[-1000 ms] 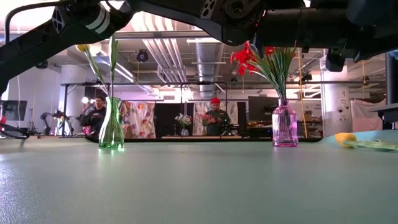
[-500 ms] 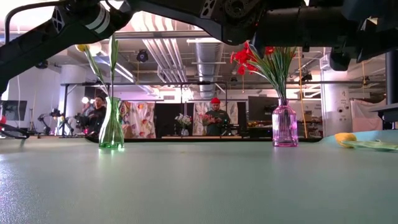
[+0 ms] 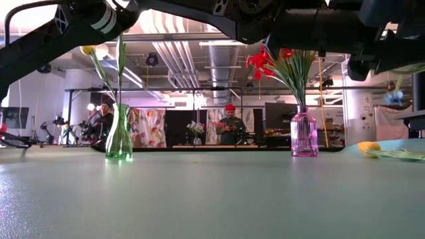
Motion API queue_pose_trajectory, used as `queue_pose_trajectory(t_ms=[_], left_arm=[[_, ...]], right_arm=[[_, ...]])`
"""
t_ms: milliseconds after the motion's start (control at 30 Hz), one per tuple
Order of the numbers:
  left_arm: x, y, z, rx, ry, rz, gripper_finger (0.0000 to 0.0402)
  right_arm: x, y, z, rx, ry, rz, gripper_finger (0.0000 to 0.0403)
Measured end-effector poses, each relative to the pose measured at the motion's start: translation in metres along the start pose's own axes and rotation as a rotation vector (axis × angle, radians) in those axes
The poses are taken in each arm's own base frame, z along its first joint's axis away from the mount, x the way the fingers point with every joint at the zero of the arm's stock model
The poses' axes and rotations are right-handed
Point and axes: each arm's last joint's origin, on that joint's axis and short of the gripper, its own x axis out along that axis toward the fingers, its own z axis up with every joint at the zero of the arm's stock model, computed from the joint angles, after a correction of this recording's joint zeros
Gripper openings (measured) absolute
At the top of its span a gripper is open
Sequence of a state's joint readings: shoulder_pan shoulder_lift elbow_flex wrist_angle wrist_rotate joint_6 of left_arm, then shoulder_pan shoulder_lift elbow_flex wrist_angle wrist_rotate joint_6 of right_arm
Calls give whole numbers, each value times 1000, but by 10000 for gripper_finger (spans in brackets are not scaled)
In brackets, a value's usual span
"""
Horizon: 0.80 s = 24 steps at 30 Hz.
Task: Sort flowers into vase by color
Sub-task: Put the blue flower into the red vase
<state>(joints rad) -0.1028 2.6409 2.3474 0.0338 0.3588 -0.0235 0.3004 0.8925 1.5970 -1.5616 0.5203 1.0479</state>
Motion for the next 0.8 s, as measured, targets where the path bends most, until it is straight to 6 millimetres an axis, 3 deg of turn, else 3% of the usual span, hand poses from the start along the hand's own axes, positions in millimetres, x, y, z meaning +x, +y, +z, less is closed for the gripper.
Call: queue_pose_trajectory(t_ms=[333,800], left_arm=[[-3,-1,3,6,30,3,278],[-7,2,6,24,61,15,316]], right_arm=[[0,0,0,-1,-3,-2,364],[0,0,0,-3,-5,-2,364]])
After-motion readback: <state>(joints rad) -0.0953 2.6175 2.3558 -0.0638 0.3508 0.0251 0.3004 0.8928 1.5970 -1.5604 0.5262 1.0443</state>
